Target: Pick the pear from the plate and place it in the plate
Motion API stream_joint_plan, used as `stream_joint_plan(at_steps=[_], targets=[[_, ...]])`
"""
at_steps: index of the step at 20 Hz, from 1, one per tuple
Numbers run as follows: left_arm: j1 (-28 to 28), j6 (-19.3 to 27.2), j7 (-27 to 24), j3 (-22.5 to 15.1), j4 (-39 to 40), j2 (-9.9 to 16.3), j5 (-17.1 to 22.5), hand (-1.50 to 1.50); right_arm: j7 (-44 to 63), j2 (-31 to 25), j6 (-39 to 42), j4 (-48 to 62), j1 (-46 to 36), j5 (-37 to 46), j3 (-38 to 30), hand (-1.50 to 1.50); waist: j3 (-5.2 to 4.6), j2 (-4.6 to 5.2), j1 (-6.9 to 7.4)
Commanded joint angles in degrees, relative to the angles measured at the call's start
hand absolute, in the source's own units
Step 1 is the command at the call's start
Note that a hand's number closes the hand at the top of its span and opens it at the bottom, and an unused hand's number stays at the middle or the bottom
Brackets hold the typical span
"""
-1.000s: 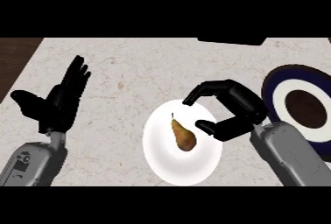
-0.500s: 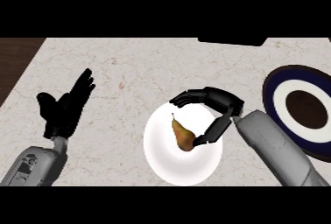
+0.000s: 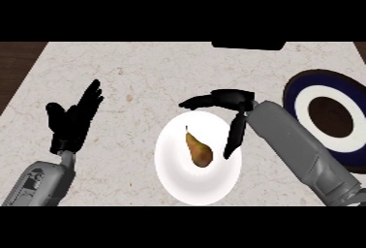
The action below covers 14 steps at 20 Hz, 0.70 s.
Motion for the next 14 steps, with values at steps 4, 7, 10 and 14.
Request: stream_joint_plan(at_steps=[4,7,10,14], targets=[[1.5,-1.5,-2.7,1.7,3.6,-0.2,-0.3,0.00,-7.5,4.1,4.3,9.4,-8.2,8.2,4.1,-1.50,-0.07,-0.63,-1.70],[0.2,-1.5,1.2,1.1,0.2,0.6,-0.2,0.00,-6.8,5.1,6.5,12.7,-10.9,10.5,7.1,-1.50,-0.03,-0.38,-0.42],[2.1,-2.7,-0.4,3.0,0.1,1.1,0.9,0.00,-10.1,5.9,5.4,13.0,-10.7,13.8,9.7,-1.50,-0.05,-0.56,-1.12],[0.6,-2.2,1.2,2.7,-0.1,0.9,-0.3,0.00,-10.6,8.2,0.6,15.1,-13.7,19.2,13.2,-1.50,-0.06,-0.50,-1.15]])
